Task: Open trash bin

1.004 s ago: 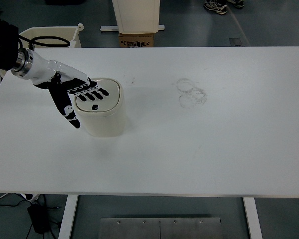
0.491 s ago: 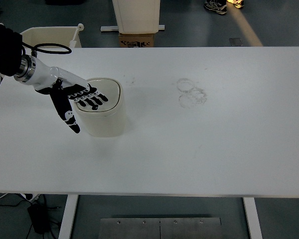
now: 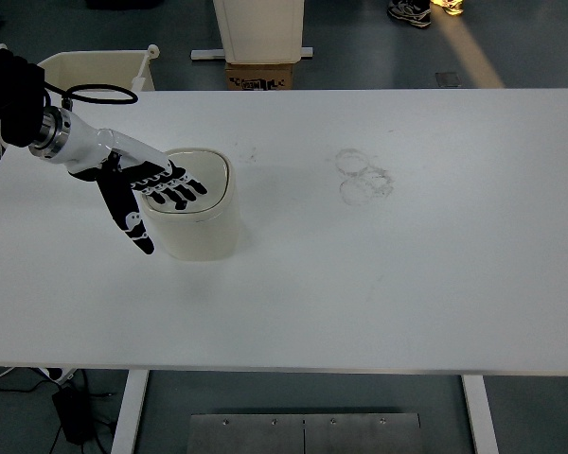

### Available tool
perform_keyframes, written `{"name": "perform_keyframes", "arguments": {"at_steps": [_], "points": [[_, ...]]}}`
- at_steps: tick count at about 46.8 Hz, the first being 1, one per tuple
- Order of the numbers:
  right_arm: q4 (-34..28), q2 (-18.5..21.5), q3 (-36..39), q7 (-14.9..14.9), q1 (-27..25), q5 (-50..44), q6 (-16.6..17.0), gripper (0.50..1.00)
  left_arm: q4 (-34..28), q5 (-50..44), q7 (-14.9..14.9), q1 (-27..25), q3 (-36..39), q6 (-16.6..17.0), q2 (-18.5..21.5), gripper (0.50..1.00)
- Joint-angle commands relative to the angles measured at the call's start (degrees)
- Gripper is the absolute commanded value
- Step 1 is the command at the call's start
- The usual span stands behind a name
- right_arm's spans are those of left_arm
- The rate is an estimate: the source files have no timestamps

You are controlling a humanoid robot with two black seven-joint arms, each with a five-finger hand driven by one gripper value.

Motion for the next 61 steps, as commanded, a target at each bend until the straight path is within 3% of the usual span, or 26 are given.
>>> {"name": "perform_keyframes", "arguments": {"at_steps": [1,19,40,61], "points": [[0.0,0.0,0.0,0.0,0.0,0.1,0.0,0.991,0.1,0.0,0.0,-0.1,0.0,0.0,0.0,1.0],[0.0,0.0,-0.1,0.0,0.0,0.0,0.0,0.991,3.5,-0.9,0.0,-0.9,-1.1,0.0,0.3,1.0],[0.0,0.0,0.0,0.1,0.0,0.1,0.0,0.991,11.2,-2.2,-0.1,-0.8,-13.6,0.0,0.0,1.0],[0.0,0.0,0.0,0.1,-0.1,0.1,0.0,0.991,31.4,-11.3,-0.4,-0.2,-19.6,0.0,-9.4,1.0]]}}
